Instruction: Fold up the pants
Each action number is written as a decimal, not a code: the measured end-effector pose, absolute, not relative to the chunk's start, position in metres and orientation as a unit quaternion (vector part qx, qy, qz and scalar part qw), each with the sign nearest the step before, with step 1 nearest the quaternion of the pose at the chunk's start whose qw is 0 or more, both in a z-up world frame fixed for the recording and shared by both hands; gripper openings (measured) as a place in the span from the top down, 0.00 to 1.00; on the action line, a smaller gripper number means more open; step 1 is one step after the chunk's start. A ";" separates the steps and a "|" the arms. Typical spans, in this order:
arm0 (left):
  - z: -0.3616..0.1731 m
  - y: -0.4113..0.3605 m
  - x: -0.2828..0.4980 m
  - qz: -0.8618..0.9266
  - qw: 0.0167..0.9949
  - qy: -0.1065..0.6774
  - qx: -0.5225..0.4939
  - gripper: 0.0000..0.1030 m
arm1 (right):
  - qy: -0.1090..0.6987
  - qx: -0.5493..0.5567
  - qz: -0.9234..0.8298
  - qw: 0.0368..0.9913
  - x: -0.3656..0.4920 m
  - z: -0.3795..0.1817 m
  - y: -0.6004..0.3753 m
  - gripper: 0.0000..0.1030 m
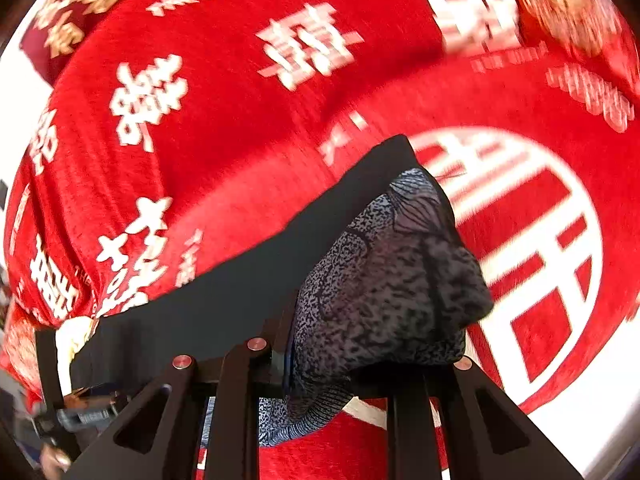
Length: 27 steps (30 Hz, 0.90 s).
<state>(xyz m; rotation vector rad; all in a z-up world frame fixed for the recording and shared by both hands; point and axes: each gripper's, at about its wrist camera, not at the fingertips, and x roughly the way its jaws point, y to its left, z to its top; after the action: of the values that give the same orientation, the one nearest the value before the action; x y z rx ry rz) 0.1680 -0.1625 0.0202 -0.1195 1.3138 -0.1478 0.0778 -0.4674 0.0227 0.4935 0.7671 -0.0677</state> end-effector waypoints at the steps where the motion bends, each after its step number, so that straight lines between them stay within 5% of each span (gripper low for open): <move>1: 0.023 -0.168 0.176 -0.066 0.785 0.613 -0.064 0.02 | 0.365 0.227 -0.033 0.902 0.077 0.030 -0.463 0.79; 9: 0.001 -0.233 0.202 0.000 0.772 0.635 0.021 0.00 | 0.350 0.155 -0.041 0.923 0.072 0.058 -0.440 0.79; 18: 0.019 -0.194 0.203 0.029 0.750 0.657 -0.070 0.03 | 0.327 0.123 -0.039 0.936 0.071 0.079 -0.421 0.79; 27: 0.002 -0.198 0.210 0.029 0.739 0.673 -0.018 0.00 | 0.303 0.088 -0.023 0.949 0.068 0.110 -0.389 0.79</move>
<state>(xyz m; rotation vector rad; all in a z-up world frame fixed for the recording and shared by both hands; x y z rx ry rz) 0.2098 -0.1978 0.0020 -0.0400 1.4772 0.0638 0.0684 -0.3894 0.1103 0.1795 0.6173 -0.0472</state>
